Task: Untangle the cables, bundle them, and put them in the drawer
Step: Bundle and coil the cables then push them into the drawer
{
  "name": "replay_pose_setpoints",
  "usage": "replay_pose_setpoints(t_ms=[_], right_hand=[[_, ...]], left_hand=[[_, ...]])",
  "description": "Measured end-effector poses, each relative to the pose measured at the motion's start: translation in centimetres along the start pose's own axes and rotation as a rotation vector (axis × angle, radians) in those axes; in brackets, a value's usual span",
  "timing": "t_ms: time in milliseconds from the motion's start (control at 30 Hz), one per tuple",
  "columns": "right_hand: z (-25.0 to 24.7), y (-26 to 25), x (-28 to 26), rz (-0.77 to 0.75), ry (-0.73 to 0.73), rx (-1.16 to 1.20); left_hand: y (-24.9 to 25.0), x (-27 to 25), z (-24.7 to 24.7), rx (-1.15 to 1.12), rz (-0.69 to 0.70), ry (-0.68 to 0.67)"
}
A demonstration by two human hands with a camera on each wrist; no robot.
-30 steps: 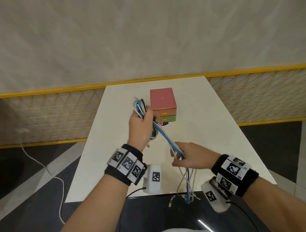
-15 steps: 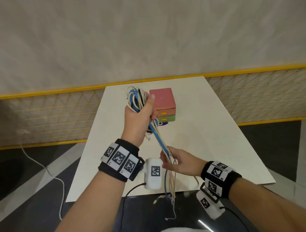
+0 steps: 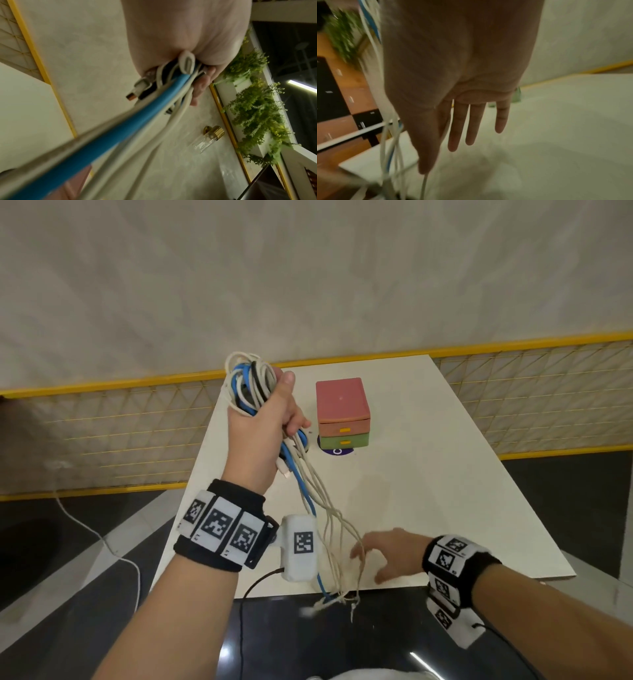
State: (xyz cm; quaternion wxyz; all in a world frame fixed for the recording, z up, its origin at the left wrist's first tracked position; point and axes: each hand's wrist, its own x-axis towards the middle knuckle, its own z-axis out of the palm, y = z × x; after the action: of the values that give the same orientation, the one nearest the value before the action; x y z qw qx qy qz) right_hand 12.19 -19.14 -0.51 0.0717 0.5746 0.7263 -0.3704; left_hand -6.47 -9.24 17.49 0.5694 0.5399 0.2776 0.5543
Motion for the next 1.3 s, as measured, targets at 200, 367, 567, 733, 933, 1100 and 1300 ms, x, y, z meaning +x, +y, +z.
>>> replay_pose_setpoints(t_ms=[200,367,567,733,933,1100,1300], right_hand=[[2.1,1.8,-0.7,-0.056,-0.141,0.056],[-4.0,-3.4,-1.8,-0.198,0.339,0.418],[-4.0,-10.2,-0.5,-0.368,0.404,0.736],[0.9,-9.0,-0.1,-0.323,0.393,0.566],[-2.1,-7.2,-1.1,-0.212,0.367,0.624],[-5.1,-5.9,-2.3,-0.207,0.375,0.659],[-5.3,-6.6,-1.6,-0.172,0.493,0.685]], left_hand=[[0.8,-0.1,-2.0,0.069,0.030,-0.051],[-1.8,-2.4,-0.9,0.251,-0.077,-0.093],[-2.4,-3.9,0.9,0.267,-0.125,-0.079],[-0.7,-2.9,-0.9,0.174,-0.078,-0.049],[-0.9,-3.2,-3.6,0.242,-0.268,-0.110],[-2.5,-4.2,-4.8,0.518,-0.429,-0.250],[-4.5,-5.2,-4.0,0.678,-0.541,-0.441]])
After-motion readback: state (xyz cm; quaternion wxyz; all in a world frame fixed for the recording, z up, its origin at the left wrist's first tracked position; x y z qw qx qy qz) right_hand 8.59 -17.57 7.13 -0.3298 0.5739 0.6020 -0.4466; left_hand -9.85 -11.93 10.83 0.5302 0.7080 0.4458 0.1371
